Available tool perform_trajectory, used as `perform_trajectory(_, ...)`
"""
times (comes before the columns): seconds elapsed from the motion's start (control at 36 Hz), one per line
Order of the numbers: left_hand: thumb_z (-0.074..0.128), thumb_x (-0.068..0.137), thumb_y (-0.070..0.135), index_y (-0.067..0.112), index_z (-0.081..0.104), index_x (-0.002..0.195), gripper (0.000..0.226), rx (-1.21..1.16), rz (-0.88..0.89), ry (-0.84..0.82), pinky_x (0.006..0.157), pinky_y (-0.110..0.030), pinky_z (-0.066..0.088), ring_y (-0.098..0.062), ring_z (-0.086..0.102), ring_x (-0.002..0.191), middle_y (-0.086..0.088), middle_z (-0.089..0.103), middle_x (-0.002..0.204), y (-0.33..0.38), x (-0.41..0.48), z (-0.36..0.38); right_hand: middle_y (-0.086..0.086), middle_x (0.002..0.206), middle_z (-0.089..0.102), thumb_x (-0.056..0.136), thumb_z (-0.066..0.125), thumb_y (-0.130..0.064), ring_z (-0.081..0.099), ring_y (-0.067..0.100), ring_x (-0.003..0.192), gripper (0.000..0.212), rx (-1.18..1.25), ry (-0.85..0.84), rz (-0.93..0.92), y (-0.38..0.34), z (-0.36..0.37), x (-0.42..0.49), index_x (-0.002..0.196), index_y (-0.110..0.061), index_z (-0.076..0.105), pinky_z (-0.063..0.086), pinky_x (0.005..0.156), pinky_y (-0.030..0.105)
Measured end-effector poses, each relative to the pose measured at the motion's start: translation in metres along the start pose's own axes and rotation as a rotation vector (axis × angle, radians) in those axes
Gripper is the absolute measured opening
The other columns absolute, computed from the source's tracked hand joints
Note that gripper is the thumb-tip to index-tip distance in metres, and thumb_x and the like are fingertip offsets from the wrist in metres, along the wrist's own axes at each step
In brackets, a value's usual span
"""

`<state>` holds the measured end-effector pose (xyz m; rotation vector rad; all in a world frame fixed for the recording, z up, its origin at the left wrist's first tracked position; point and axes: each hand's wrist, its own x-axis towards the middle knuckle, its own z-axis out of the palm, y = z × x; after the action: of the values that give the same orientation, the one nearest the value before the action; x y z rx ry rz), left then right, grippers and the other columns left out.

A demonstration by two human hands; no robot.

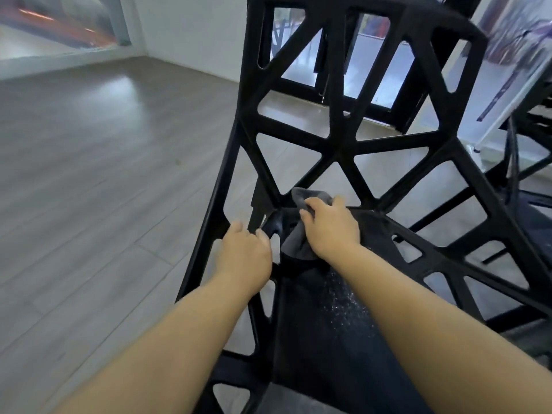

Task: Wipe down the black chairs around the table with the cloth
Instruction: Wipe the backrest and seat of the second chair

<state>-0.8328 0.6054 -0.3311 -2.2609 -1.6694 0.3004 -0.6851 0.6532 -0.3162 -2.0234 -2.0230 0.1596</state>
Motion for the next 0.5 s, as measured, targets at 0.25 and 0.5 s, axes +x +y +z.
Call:
perform_trajectory(0.25, 0.028, 0.082, 0.003, 0.005, 0.049, 0.111, 0.036, -0.121, -0.017, -0.009, 0.076, -0.031, 0.022, -0.017, 0.043, 0.063, 0.0, 0.057, 0.079, 0.001, 0.004, -0.001, 0.01, 0.124, 0.041, 0.1, 0.033, -0.036, 0.05, 0.032, 0.109, 0.034, -0.145, -0.221, -0.089, -0.019, 0.036, 0.037, 0.128, -0.028, 0.052, 0.039, 0.09, 0.043)
perform_trajectory(0.5, 0.011, 0.062, 0.003, 0.011, 0.041, 0.083, 0.037, -0.184, -0.019, 0.031, 0.069, -0.03, 0.018, -0.013, 0.02, 0.045, 0.001, 0.026, 0.052, 0.0, 0.002, -0.002, 0.008, 0.122, 0.048, 0.096, 0.033, -0.033, 0.055, 0.03, 0.099, 0.037, -0.084, -0.294, -0.062, -0.003, 0.033, 0.045, 0.126, -0.035, 0.055, 0.04, 0.078, 0.037)
